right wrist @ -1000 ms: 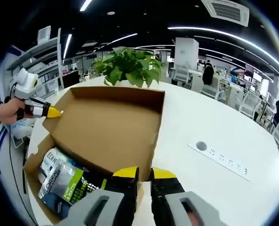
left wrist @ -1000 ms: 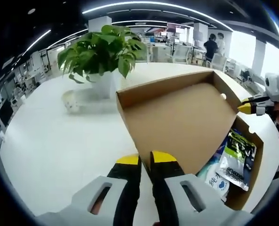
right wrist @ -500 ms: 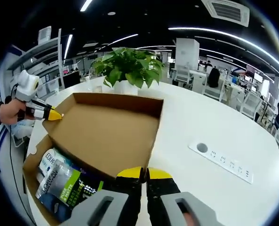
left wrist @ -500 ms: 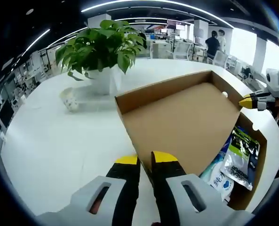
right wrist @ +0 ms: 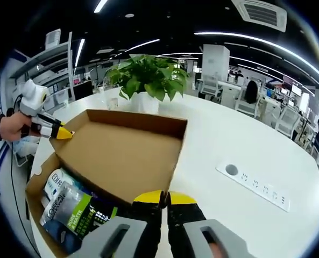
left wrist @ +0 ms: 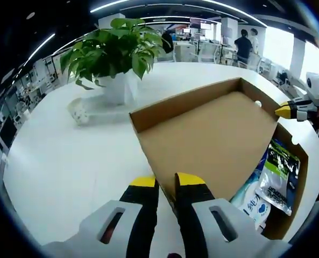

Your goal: Operate the shoe box by opening the lid, removing the specified soft item, and placing it in the target area until the item is outside and the box remains undamaged.

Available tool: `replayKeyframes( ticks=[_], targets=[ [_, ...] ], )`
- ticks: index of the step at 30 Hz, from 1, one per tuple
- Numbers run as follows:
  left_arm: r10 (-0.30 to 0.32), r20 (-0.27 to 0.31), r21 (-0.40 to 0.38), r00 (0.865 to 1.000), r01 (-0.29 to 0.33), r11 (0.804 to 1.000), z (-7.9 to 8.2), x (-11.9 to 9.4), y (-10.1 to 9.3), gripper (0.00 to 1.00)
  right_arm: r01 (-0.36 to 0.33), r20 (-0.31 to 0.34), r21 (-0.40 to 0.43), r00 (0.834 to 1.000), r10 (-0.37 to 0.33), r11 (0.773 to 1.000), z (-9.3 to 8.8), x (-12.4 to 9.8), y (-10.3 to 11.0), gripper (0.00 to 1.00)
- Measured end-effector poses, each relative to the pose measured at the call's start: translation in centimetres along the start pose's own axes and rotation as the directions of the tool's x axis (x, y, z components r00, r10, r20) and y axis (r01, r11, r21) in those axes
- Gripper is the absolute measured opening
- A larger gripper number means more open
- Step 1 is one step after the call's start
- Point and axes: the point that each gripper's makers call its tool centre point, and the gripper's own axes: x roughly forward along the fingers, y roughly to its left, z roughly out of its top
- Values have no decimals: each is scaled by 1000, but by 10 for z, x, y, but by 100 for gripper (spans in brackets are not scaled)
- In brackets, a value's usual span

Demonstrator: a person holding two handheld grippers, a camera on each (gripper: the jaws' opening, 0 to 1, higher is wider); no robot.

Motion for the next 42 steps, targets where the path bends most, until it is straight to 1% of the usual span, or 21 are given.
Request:
replayKeyframes(
  ticks=[2,4,5,7,9,13,18,31,42],
  targets=[
    [-4,-8,-7,1000,4,1000,0,1,0,11,-1,0,0,1000,1,1000,0,0,0,0],
    [-23,-25,-40,999,22,999,-2,3,0,12,-3,-1,1,1000,3,1000,0,1,0,0],
    [-40,-40,-56,998,38,998,-5,4,-1,16,-4,-1,1,1000,4,1000,0,1,0,0],
    [-70,-58,-92,996,65,994,-11,5,-3,19,-6,-1,0,1000,6,1000,0,1,0,0],
    [-81,-58,-108,995,75,991,-14,8,2,21,-7,0,1,1000,7,1000,0,2,0,0],
    [-86,-50,-121,995,79,989,-15,7,1,23,-7,-2,4,1000,7,1000,0,4,-1,0],
    [-88,-56,-115,995,82,990,-14,9,-3,23,-12,-7,5,1000,12,1000,0,6,-3,0],
    [-42,-56,-81,998,37,996,-14,11,1,26,-10,-29,19,1000,11,1000,-1,12,-5,0],
    [-39,-62,-75,997,35,997,-15,13,1,25,-4,-50,27,999,5,1000,-2,14,-6,0]
  ],
)
